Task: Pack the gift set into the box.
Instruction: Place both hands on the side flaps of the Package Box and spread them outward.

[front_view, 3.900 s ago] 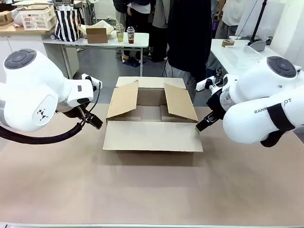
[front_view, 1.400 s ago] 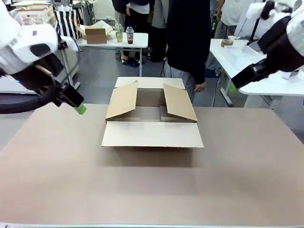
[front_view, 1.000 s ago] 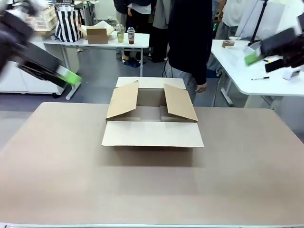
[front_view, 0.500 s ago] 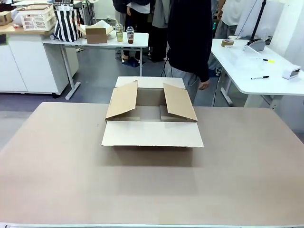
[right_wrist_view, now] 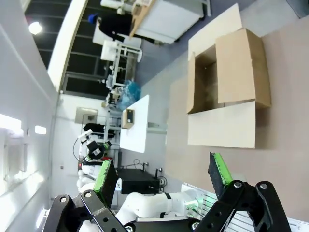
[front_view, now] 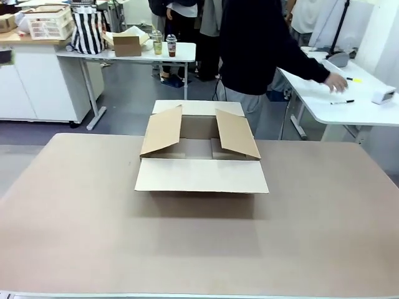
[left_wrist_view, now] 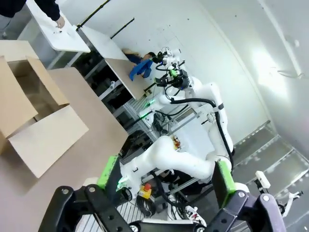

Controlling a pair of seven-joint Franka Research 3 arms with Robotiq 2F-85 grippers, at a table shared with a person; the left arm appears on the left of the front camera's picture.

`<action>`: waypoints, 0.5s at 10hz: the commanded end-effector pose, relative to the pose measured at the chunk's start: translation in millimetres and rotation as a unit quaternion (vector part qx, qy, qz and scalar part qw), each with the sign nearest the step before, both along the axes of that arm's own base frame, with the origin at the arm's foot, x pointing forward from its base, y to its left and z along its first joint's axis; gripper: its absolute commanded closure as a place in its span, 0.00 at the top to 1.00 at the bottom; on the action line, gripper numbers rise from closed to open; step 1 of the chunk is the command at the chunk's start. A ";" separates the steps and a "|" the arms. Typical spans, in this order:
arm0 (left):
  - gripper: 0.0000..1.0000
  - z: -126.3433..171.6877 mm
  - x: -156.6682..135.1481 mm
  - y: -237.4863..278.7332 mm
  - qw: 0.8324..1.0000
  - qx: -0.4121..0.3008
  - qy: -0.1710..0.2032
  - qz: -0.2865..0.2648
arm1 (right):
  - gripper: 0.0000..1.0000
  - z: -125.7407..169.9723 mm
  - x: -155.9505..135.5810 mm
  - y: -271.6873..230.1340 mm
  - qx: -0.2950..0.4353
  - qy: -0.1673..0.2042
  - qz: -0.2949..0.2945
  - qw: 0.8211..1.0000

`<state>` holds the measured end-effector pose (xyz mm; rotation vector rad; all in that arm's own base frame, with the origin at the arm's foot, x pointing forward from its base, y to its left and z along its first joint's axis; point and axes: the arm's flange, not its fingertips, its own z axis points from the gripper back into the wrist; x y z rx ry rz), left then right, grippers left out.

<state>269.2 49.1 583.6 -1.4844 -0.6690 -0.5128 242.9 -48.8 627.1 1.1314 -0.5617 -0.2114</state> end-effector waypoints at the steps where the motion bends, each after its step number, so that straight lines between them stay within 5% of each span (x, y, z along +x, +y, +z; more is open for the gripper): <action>1: 1.00 4.9 0.8 1.2 1.000 -0.007 -0.018 0.005 | 1.00 1.4 3.2 -5.7 0.008 -0.011 0.000 1.000; 5: 1.00 4.9 0.8 1.2 1.000 -0.007 -0.018 0.005 | 1.00 1.4 3.2 -5.7 0.008 -0.011 0.000 1.000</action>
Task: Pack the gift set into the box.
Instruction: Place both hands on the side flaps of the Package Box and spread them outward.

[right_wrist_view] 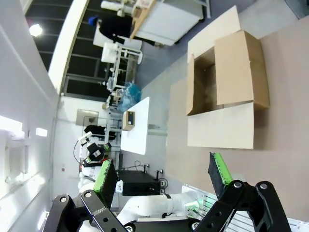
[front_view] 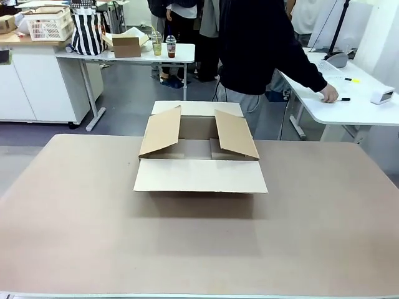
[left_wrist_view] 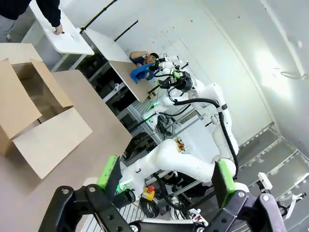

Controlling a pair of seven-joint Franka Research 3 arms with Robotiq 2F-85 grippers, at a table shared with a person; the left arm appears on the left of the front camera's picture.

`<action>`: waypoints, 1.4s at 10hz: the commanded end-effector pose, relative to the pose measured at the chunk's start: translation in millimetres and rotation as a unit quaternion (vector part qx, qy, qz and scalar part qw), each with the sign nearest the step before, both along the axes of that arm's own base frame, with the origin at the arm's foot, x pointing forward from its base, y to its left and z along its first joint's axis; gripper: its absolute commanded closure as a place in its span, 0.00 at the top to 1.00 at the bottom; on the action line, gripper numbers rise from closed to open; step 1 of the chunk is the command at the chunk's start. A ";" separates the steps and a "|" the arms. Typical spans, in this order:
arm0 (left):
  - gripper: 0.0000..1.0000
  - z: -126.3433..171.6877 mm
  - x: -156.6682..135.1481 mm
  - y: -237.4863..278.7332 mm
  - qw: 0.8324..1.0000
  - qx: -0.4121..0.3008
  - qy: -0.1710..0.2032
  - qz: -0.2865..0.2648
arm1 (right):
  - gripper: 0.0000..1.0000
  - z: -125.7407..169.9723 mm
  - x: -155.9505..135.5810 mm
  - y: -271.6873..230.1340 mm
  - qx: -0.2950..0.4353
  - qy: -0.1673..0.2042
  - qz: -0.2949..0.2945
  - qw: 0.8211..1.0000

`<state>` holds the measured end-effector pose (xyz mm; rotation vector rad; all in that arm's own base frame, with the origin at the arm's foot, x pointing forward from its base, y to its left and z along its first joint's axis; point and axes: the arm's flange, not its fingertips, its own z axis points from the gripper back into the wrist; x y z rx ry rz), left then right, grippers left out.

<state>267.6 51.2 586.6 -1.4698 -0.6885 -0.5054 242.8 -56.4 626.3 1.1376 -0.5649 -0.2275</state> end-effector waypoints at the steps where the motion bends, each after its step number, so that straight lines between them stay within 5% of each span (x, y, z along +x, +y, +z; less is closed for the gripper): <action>1: 1.00 1.9 2.5 -0.9 1.000 -0.009 -0.014 -0.005 | 1.00 2.2 3.2 1.8 0.002 -0.013 0.007 1.000; 3: 1.00 18.8 13.6 -29.3 0.999 0.041 0.020 0.016 | 1.00 2.2 3.2 1.8 0.002 -0.013 0.007 1.000; 5: 1.00 33.7 56.2 -96.7 0.977 0.178 0.078 0.084 | 1.00 2.2 3.2 1.8 0.002 -0.013 0.007 1.000; 6: 1.00 29.0 77.8 -123.3 0.963 0.240 0.102 0.074 | 1.00 2.2 3.2 1.8 0.002 -0.013 0.007 1.000; 8: 1.00 16.8 106.6 -179.8 0.935 0.326 0.091 0.110 | 1.00 2.2 3.2 1.8 0.002 -0.013 0.007 1.000; 10: 1.00 -10.2 134.9 -230.5 0.885 0.421 0.087 0.176 | 1.00 2.2 3.2 1.8 0.002 -0.013 0.007 1.000; 11: 1.00 -25.2 139.2 -247.5 0.877 0.438 0.066 0.184 | 1.00 2.2 3.2 1.8 0.002 -0.013 0.007 1.000; 12: 1.00 -3.1 115.1 -225.2 0.913 0.375 0.057 0.148 | 1.00 2.2 3.2 1.8 0.002 -0.013 0.007 1.000; 14: 1.00 -3.1 115.1 -225.2 0.913 0.375 0.057 0.148 | 1.00 2.2 3.2 1.8 0.002 -0.013 0.007 1.000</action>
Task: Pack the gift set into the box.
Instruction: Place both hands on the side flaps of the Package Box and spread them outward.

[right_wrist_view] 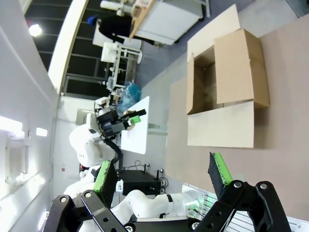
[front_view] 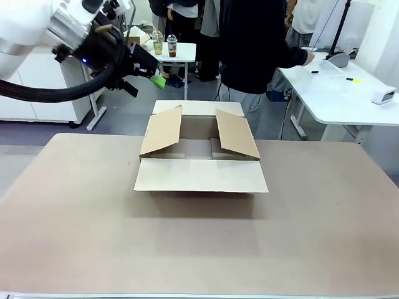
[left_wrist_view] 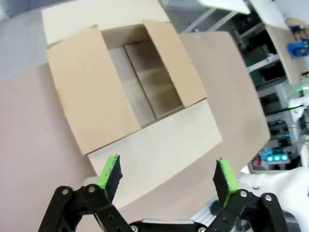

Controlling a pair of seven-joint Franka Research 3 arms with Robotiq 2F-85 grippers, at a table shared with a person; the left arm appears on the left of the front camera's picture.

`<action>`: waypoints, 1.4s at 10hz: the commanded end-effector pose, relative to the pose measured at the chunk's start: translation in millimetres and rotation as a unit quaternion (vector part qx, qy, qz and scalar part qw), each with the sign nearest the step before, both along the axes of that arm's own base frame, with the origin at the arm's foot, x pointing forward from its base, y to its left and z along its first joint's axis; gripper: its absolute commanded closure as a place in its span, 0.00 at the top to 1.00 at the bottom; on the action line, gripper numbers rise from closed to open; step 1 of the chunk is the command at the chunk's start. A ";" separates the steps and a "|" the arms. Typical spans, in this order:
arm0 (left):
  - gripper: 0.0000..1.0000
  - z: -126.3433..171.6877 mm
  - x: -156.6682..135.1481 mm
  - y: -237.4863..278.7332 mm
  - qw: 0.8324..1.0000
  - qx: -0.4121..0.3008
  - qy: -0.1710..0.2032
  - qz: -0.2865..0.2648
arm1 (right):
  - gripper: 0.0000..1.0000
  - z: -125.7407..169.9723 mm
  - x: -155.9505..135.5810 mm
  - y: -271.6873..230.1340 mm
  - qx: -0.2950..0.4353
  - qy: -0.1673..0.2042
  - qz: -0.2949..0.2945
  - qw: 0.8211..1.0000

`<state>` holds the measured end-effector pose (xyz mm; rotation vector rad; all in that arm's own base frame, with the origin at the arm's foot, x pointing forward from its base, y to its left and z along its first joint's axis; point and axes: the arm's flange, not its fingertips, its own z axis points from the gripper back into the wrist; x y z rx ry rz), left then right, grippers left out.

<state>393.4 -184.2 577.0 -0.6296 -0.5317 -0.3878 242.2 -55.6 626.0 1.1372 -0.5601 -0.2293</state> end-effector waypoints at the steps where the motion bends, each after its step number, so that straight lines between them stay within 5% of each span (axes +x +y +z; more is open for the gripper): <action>1: 1.00 6.5 -10.7 10.3 1.000 -0.009 0.007 -0.001 | 1.00 2.5 3.9 1.0 0.002 -0.015 0.006 1.000; 3: 1.00 7.1 -2.7 6.5 1.000 -0.012 0.000 -0.004 | 1.00 2.5 3.9 1.0 0.002 -0.015 0.006 1.000; 4: 1.00 9.7 11.7 -14.0 0.999 -0.006 0.037 0.040 | 1.00 2.5 3.9 1.0 0.002 -0.015 0.006 1.000; 7: 1.00 -7.2 94.9 -123.5 0.982 0.154 0.075 0.074 | 1.00 2.5 3.9 1.0 0.002 -0.015 0.006 1.000; 8: 1.00 -16.1 113.2 -145.3 0.969 0.200 0.090 0.114 | 1.00 2.5 3.9 1.0 0.002 -0.015 0.006 1.000; 11: 1.00 -55.6 157.7 -184.9 0.895 0.347 0.113 0.257 | 1.00 2.5 3.9 1.0 0.002 -0.015 0.006 1.000; 14: 1.00 -91.6 179.3 -197.8 0.876 0.385 0.117 0.264 | 1.00 2.5 3.9 1.0 0.002 -0.015 0.006 1.000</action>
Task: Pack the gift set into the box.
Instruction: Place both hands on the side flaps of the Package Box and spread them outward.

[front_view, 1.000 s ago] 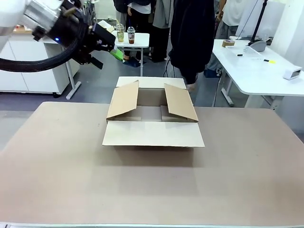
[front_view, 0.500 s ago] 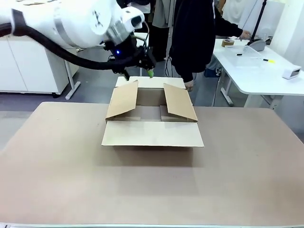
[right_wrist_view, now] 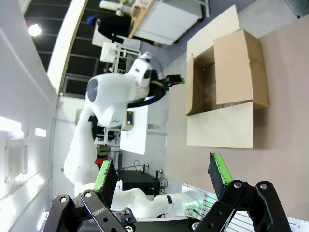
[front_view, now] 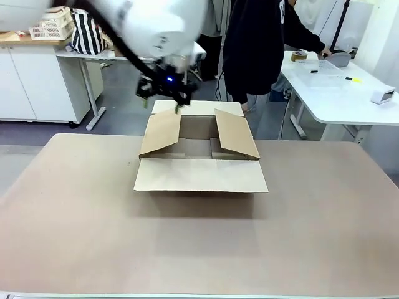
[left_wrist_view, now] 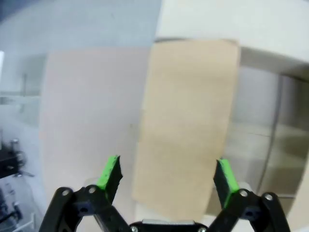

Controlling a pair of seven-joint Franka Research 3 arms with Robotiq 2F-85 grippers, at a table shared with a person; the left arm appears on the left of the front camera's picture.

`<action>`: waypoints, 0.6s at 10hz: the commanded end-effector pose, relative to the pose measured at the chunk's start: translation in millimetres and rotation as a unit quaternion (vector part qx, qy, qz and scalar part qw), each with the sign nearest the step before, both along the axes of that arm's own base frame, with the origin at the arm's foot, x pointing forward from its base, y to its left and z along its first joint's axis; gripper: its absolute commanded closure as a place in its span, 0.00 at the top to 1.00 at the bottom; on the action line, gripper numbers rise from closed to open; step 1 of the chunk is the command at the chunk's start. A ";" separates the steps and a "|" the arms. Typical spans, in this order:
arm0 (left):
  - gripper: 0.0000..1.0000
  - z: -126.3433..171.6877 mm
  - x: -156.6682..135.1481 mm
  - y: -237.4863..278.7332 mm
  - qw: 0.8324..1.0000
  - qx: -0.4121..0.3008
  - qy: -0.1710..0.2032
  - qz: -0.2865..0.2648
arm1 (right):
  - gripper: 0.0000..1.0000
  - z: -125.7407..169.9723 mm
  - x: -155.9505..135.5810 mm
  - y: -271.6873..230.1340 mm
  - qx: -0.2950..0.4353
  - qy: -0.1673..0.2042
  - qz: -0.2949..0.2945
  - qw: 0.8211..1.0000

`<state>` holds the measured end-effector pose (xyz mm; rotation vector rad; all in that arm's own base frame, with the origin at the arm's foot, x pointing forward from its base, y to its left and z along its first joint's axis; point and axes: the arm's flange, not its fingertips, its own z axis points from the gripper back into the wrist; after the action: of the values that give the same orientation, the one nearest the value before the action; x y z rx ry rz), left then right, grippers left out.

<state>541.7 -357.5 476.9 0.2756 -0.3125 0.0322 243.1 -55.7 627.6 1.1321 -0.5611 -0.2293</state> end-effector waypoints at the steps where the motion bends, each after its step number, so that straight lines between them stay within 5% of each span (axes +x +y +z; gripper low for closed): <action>1: 1.00 1.5 34.6 -27.1 0.999 -0.016 0.036 -0.008 | 1.00 0.9 3.0 1.2 0.005 -0.015 0.007 1.000; 6: 1.00 -14.1 41.5 -17.4 0.998 -0.015 0.058 -0.002 | 1.00 0.9 3.0 1.2 0.005 -0.015 0.007 1.000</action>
<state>586.1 -375.9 464.1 0.2307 -0.2197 0.0252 243.2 -55.8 627.6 1.1317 -0.5611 -0.2295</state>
